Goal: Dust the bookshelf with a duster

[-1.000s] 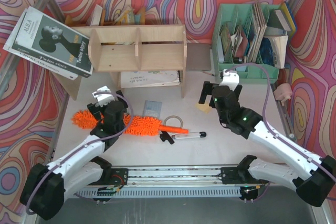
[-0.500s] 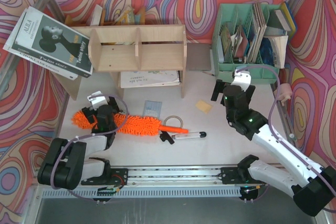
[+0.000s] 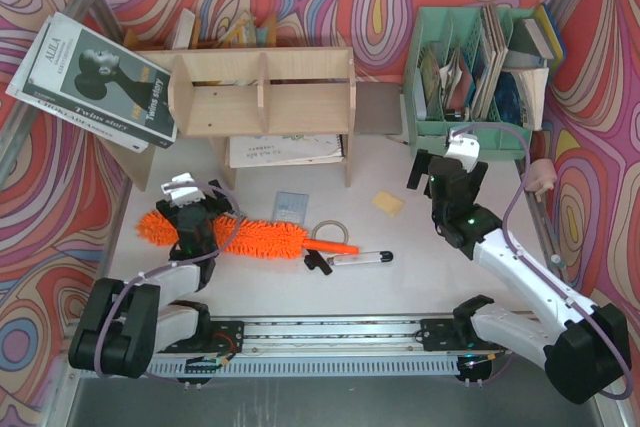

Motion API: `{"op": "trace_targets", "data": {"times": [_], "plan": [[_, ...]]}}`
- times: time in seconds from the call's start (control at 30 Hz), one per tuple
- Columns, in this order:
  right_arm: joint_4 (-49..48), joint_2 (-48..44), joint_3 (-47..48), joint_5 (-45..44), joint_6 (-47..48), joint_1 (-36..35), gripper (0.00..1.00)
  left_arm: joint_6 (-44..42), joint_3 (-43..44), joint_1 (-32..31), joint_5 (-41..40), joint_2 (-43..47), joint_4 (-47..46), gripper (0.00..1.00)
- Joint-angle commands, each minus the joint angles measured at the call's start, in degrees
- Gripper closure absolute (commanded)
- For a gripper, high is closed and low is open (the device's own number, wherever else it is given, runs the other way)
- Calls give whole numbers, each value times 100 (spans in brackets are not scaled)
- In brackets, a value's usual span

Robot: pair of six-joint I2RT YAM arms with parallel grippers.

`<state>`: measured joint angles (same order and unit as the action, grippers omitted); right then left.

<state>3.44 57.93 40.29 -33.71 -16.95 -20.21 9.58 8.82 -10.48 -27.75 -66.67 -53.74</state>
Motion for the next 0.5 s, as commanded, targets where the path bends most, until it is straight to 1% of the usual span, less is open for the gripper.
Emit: {"op": "trace_targets", "data": {"times": [0.0, 0.1, 0.13, 0.2, 0.27, 0.47], "plan": [[-342, -1, -97, 55, -17, 83, 1, -55, -25, 29, 249, -304, -332, 2], [-387, 19, -121, 115, -14, 104, 1, -62, 23, 29, 261, -280, -205, 2], [-395, 40, -115, 131, -23, 106, 1, -54, 35, 29, 171, -208, -138, 2], [-408, 76, -118, 124, -21, 113, 1, -61, 122, 29, -3, 17, 361, 2], [-437, 120, -122, 113, -4, 134, 1, -159, 199, 27, -387, -45, 592, 2], [-629, 222, -215, 119, 68, 215, 1, -649, 220, 29, -498, -404, 14, 2]]}}
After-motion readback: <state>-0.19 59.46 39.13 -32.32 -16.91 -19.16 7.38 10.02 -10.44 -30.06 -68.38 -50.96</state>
